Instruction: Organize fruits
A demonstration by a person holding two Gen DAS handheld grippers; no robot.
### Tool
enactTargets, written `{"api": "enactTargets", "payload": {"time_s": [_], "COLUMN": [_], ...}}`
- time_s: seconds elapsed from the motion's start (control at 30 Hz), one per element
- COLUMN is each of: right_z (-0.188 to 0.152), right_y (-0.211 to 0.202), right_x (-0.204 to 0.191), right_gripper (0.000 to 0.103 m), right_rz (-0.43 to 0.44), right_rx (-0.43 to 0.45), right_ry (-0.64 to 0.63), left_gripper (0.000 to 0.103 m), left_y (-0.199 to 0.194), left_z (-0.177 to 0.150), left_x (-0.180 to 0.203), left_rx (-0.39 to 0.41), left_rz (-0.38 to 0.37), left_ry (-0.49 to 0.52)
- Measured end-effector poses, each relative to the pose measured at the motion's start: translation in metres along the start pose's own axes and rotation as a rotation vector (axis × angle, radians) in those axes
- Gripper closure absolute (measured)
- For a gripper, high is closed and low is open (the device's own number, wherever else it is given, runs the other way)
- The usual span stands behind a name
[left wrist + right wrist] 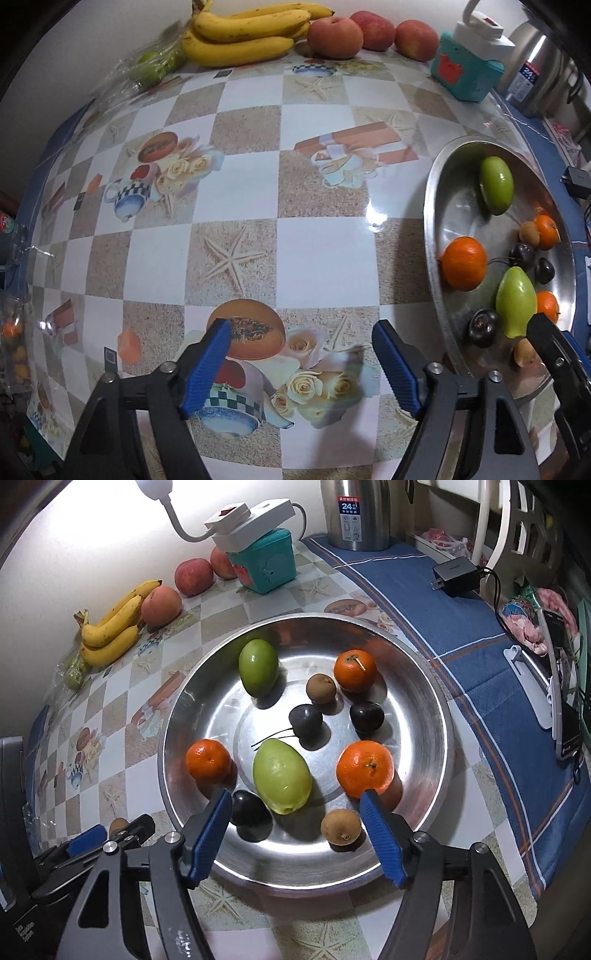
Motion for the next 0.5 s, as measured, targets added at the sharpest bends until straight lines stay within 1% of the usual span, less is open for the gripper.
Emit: {"api": "enactTargets", "payload": {"time_s": [0.03, 0.1, 0.27, 0.43, 0.47, 0.5], "right_z": [0.000, 0.001, 0.002, 0.002, 0.002, 0.002], "right_y": [0.000, 0.000, 0.001, 0.002, 0.002, 0.002], "right_x": [0.000, -0.001, -0.005, -0.010, -0.011, -0.012], "right_gripper": [0.021, 0.016, 0.015, 0.013, 0.012, 0.006], "right_rz": [0.002, 0.009, 0.019, 0.029, 0.032, 0.036], "right_rx": [0.003, 0.012, 0.025, 0.039, 0.039, 0.042], "right_ry": [-0.001, -0.004, -0.012, -0.031, -0.033, -0.037], "left_gripper": [0.020, 0.020, 0.020, 0.020, 0.020, 0.020], "left_y": [0.001, 0.004, 0.009, 0.018, 0.020, 0.020], "left_z": [0.000, -0.001, -0.005, -0.007, -0.007, -0.006], "left_x": [0.000, 0.000, -0.003, -0.005, -0.007, -0.008], "left_rx": [-0.003, -0.012, -0.026, -0.023, -0.018, -0.011], "left_rz": [0.002, 0.008, 0.017, 0.025, 0.022, 0.020], "left_ry": [0.000, -0.001, -0.004, -0.006, -0.008, -0.017]}}
Point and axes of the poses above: each gripper's, at about its wrist camera, not at the fingertips, and y roughly the way its jaws point, x to its right, z to its top, the point moved 3 cm from there along y, roughly the way its jaws point, and after that the axes turned 12 degrees about x, right-handed, at the moved point
